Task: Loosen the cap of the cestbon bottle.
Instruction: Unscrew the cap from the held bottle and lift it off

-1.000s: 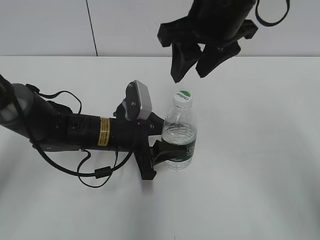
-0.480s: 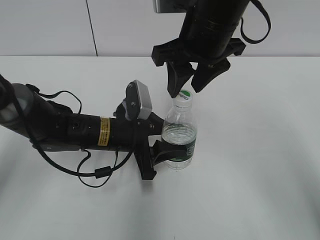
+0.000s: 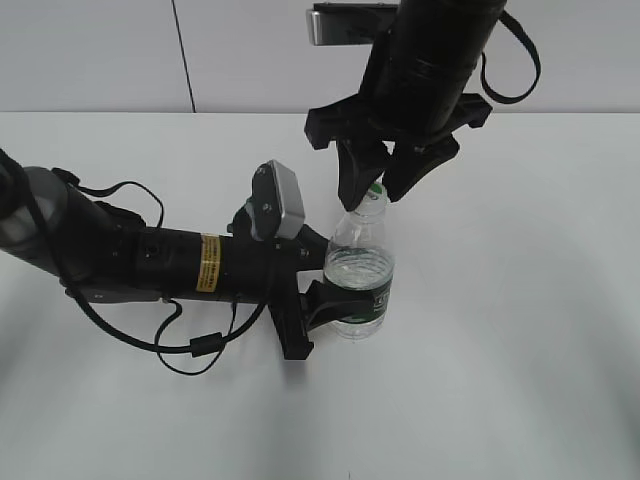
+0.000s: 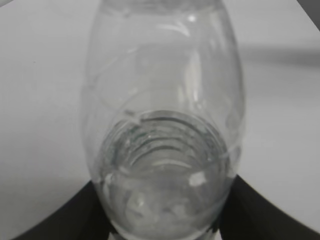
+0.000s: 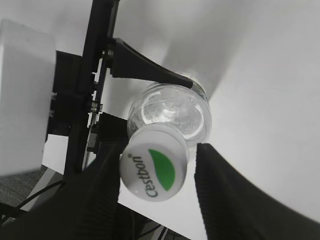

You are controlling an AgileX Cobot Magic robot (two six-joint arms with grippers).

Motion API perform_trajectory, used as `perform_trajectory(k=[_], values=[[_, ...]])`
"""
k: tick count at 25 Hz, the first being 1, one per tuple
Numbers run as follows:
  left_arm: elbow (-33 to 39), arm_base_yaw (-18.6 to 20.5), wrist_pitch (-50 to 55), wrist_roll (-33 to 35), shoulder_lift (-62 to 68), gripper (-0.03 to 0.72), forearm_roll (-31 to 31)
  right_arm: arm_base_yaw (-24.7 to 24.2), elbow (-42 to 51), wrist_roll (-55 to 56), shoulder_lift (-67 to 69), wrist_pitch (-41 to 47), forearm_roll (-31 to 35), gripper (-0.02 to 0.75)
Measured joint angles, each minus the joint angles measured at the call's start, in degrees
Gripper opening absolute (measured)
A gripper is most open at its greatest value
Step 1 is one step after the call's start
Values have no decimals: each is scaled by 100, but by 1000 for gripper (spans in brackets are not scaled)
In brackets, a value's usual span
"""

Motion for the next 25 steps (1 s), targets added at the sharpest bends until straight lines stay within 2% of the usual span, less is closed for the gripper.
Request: perform_trajectory(k=[6, 9, 13, 16, 25], values=[[0, -2, 0, 0, 0, 363, -7, 7, 25, 0, 0, 1, 95, 353], [0, -2, 1, 0, 0, 363, -12, 7, 25, 0, 0, 1, 83, 307], [0, -7, 6, 0, 0, 363, -12, 7, 25, -537, 0, 1, 75, 306], [0, -7, 6, 0, 0, 363, -12, 7, 25, -1569, 0, 1, 75, 306], [0, -7, 12, 0, 0, 363, -12, 7, 25, -6355, -5, 1, -27, 302]])
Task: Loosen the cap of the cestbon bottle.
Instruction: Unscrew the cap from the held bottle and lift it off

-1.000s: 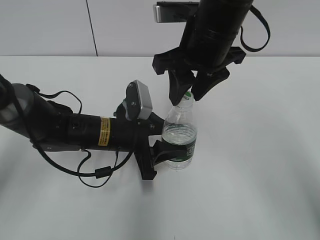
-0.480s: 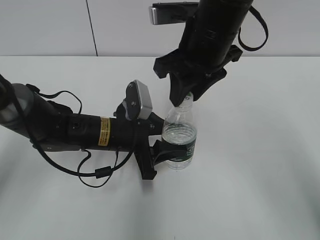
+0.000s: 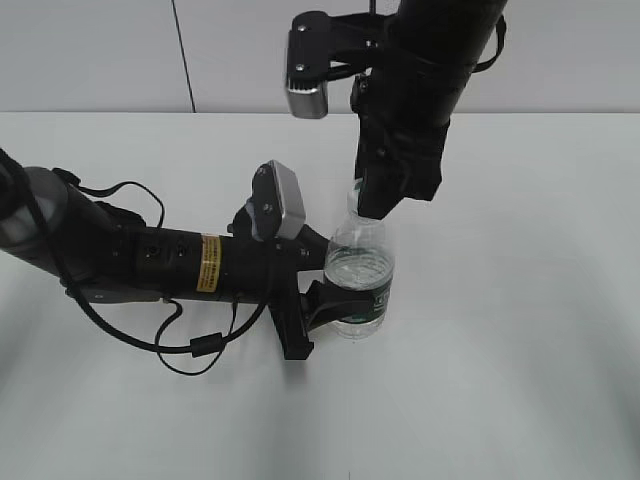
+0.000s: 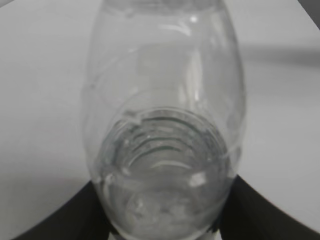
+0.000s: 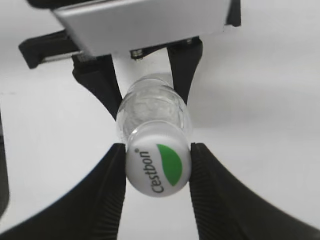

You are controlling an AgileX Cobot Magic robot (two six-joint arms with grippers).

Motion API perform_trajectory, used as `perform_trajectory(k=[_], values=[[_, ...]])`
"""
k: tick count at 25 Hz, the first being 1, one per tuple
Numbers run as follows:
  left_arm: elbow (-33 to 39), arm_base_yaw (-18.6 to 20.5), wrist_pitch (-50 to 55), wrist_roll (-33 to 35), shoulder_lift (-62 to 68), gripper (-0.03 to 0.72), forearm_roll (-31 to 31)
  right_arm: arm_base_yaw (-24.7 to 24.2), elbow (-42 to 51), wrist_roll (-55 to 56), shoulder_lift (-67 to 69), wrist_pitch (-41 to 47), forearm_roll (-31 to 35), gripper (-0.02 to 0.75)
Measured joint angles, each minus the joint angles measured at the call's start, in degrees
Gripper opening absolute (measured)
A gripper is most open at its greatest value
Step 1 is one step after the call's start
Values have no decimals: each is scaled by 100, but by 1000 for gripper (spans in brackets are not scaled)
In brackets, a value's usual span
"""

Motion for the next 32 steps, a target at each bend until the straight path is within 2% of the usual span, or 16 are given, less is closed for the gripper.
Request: perform_trajectory(k=[4, 8, 14, 20, 24, 32], values=[[0, 0, 5, 5, 0, 363, -5, 10, -5, -1191, -11, 0, -12, 302], [0, 0, 5, 5, 0, 363, -5, 10, -30, -1788, -29, 16, -48, 302], [-6, 0, 18, -21, 0, 363, -33, 10, -426, -2005, -29, 55, -190, 300], [-6, 0, 18, -21, 0, 363, -33, 10, -594, -1875, -132, 44, -67, 298], [-6, 0, 18, -21, 0, 363, -33, 10, -607, -474, -292, 44, 149, 298], [-6, 0, 18, -21, 0, 363, -33, 10, -616, 4955, -358, 44, 188, 298]])
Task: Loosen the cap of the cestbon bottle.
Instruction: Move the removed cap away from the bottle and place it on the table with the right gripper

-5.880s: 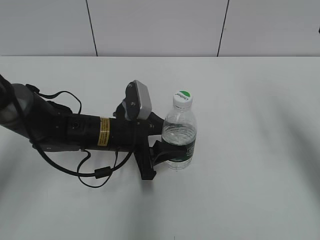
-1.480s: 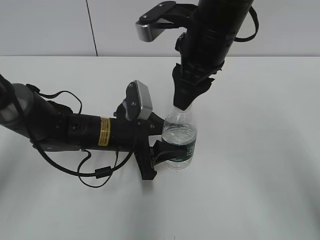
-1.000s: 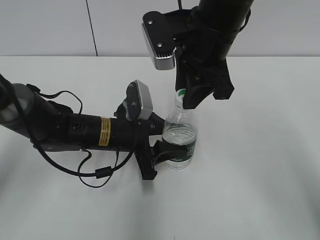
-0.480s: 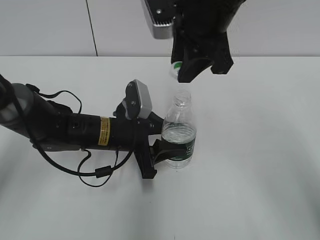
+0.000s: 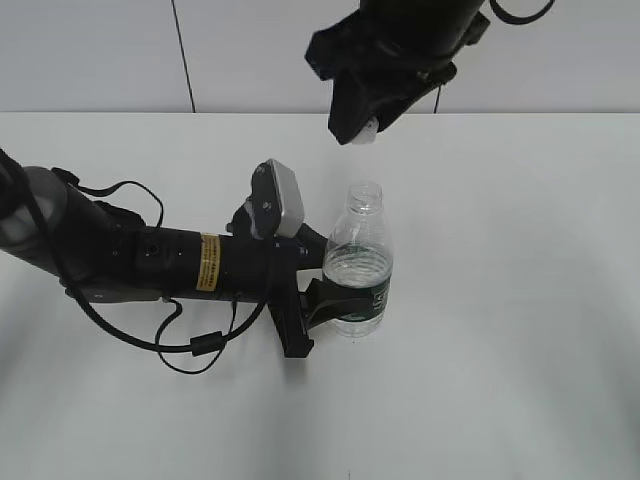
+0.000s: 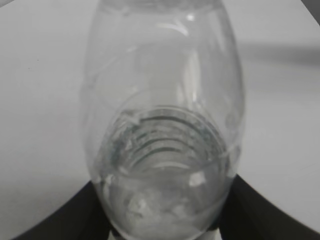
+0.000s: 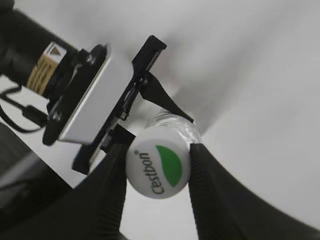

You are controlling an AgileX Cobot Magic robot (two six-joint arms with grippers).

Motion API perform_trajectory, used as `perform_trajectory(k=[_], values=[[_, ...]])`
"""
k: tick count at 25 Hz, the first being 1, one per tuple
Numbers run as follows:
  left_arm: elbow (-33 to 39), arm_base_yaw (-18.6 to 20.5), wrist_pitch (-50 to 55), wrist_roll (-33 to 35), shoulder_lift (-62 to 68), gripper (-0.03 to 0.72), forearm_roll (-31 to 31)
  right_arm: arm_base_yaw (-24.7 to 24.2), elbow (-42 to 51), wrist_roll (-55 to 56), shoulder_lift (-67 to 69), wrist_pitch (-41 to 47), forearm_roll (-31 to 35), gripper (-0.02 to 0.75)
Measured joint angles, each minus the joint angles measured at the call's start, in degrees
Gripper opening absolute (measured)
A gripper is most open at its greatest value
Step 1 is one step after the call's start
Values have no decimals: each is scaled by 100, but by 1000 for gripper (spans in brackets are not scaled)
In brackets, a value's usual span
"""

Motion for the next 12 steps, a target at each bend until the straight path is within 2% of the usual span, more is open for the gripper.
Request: perform_trajectory(k=[2, 5, 9, 12], values=[[0, 0, 0, 0, 0, 363, 0, 0, 0, 783, 0, 0, 0, 298], [0, 0, 4, 0, 0, 363, 0, 0, 16, 1260, -4, 0, -103, 298], [0, 0, 4, 0, 0, 363, 0, -16, 292, 1684, -171, 0, -851, 298], [0, 0, 4, 0, 0, 363, 0, -150, 602, 1795, -440, 0, -1104, 298]])
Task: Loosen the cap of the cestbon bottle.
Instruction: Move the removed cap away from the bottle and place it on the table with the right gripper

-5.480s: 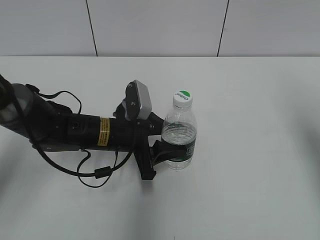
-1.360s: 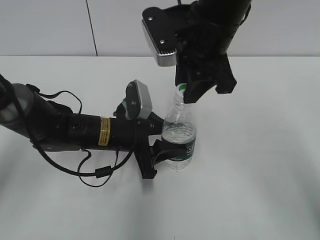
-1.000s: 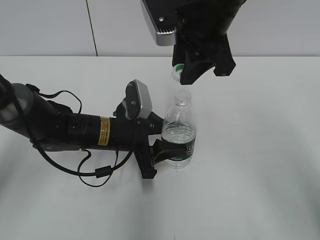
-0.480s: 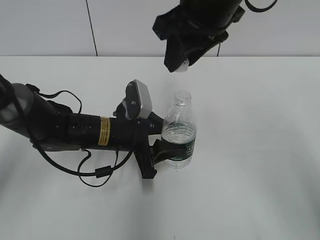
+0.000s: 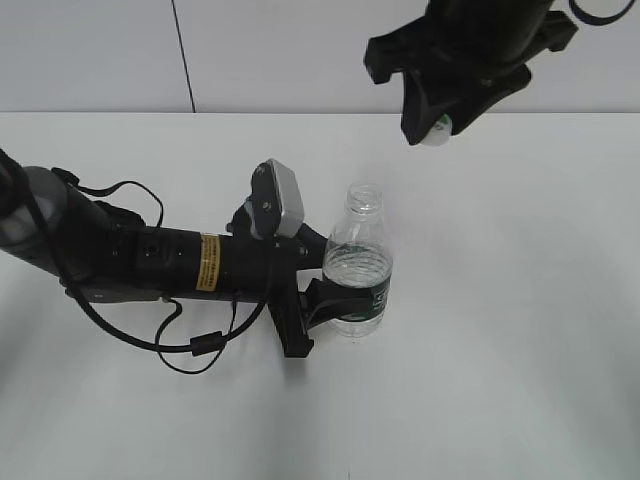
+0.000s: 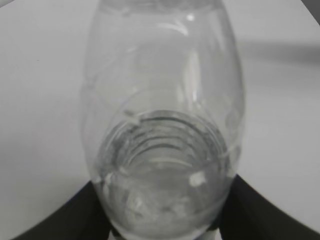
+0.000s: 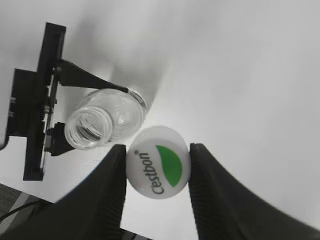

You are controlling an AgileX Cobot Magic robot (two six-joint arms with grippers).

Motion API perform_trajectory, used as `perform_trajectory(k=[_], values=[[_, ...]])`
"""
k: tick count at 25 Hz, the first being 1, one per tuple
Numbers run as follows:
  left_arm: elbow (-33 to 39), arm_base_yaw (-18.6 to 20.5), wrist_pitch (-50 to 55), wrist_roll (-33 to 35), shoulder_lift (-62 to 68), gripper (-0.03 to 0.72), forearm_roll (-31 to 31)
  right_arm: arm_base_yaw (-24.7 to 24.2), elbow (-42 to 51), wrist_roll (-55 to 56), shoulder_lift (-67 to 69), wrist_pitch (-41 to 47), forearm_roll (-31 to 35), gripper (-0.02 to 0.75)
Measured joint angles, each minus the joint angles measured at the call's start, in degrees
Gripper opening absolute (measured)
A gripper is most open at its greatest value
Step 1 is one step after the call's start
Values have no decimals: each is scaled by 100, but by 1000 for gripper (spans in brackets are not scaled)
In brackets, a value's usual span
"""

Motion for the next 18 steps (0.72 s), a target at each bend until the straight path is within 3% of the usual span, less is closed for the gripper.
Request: perform_trajectory(k=[7, 11, 18], values=[[0, 0, 0, 0, 0, 363, 0, -754, 1295, 35, -468, -55, -12, 298], [0, 0, 0, 0, 0, 363, 0, -1043, 2148, 45, -655, -714, 9, 298], [0, 0, 0, 0, 0, 363, 0, -1049, 3491, 45, -683, -2417, 538, 298]])
